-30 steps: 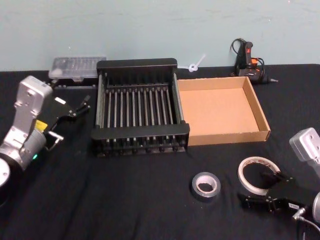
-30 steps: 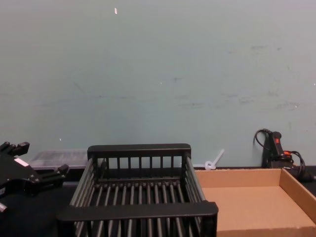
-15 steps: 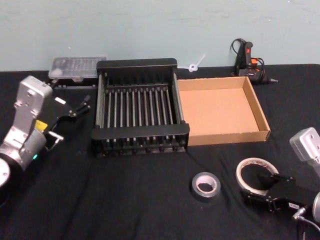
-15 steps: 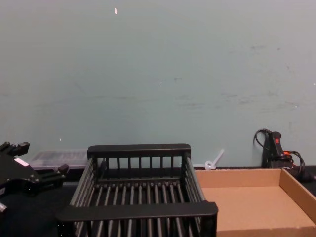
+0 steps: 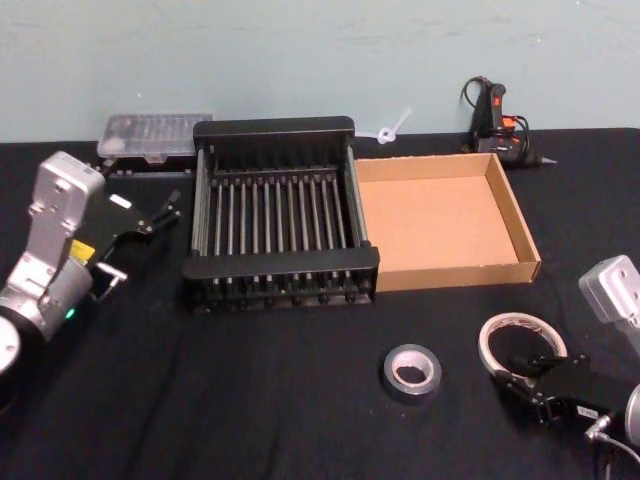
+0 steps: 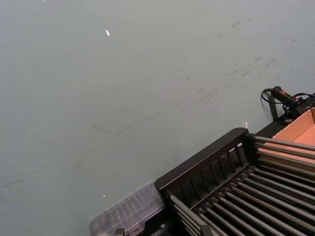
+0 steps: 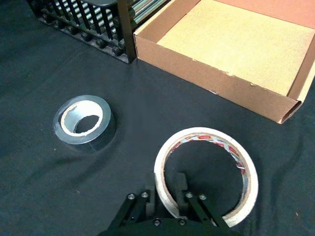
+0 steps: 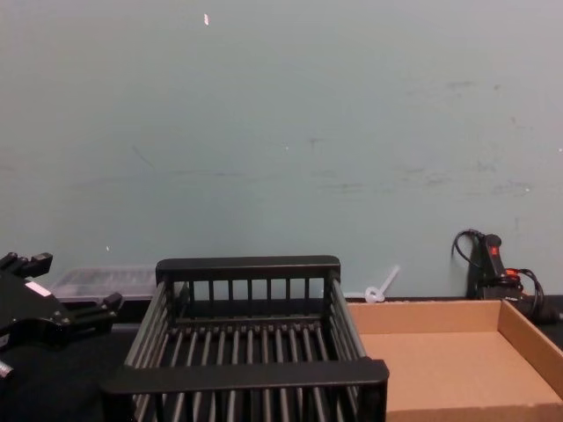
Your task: Pick up the white tape and place it into the black box , Pick up the silver tape and place it into the brown box.
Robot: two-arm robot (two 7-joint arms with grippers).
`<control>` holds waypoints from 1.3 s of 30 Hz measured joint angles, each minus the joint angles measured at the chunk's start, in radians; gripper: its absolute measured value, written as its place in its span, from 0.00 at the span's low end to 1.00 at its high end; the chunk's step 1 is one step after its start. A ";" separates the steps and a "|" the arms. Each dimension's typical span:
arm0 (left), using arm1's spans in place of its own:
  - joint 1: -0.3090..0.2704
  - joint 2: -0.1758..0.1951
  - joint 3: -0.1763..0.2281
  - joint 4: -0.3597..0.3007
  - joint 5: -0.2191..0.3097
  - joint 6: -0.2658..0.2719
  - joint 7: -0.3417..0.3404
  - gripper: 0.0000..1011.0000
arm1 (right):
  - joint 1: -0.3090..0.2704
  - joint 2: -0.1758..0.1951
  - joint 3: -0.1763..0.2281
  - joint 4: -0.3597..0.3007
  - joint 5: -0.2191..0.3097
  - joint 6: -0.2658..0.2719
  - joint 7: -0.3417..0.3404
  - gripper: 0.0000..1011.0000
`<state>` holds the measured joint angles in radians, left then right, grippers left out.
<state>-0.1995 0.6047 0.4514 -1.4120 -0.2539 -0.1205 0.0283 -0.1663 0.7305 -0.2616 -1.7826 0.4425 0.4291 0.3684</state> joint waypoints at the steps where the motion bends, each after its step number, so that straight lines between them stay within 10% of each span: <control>1: 0.000 0.000 0.000 0.000 0.000 0.000 0.000 0.99 | 0.000 0.000 0.000 0.000 0.000 0.000 0.000 0.24; 8: 0.000 0.000 0.000 0.000 0.000 0.000 0.000 0.99 | 0.000 0.000 0.000 0.000 0.000 0.000 0.000 0.11; 39: 0.000 0.000 0.000 0.000 0.000 0.000 0.000 0.99 | -0.008 0.006 0.017 -0.020 0.000 -0.017 0.000 0.10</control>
<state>-0.1995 0.6047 0.4514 -1.4119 -0.2539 -0.1206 0.0283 -0.1747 0.7368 -0.2447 -1.8025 0.4421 0.4117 0.3689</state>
